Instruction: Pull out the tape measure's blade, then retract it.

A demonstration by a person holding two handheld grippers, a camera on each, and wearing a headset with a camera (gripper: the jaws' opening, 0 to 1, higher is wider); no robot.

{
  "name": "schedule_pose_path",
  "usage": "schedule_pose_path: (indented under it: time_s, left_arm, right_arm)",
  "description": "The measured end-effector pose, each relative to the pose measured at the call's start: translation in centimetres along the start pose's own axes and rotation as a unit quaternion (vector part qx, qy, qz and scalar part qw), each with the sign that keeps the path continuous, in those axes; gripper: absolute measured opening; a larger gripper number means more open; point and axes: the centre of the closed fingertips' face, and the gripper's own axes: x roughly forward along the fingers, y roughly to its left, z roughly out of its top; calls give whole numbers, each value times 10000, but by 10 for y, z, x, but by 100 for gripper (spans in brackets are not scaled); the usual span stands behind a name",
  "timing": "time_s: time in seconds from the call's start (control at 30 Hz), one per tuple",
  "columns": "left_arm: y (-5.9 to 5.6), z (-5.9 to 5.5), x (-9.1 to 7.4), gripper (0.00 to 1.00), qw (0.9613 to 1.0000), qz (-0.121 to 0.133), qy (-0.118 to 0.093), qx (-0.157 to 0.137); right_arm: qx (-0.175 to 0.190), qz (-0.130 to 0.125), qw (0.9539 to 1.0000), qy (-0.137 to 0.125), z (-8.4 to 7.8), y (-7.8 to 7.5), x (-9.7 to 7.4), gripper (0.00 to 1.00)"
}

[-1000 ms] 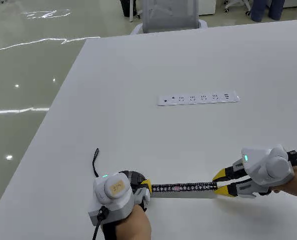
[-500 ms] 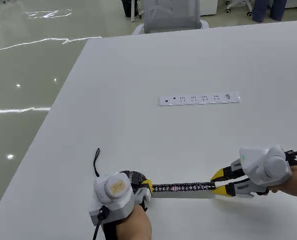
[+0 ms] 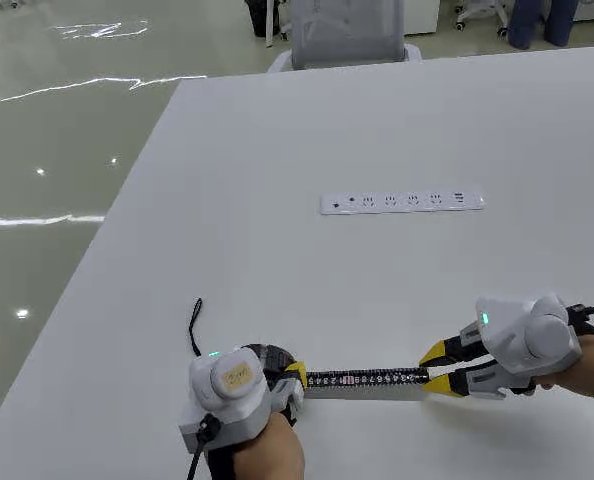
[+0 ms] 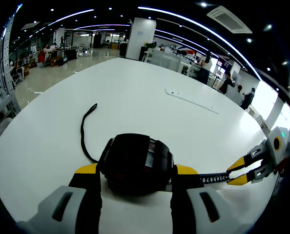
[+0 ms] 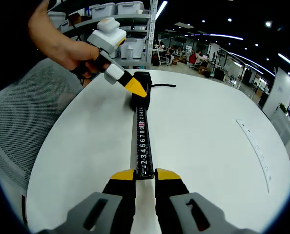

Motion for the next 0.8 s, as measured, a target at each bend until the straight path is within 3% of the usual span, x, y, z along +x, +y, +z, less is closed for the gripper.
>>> schedule_pose_path:
  time_s: [0.8]
  left_arm:
    - [0, 0, 1, 53, 10000, -16, -1, -15]
  right_arm:
    - [3, 19, 10000, -62, 7, -1, 8, 13]
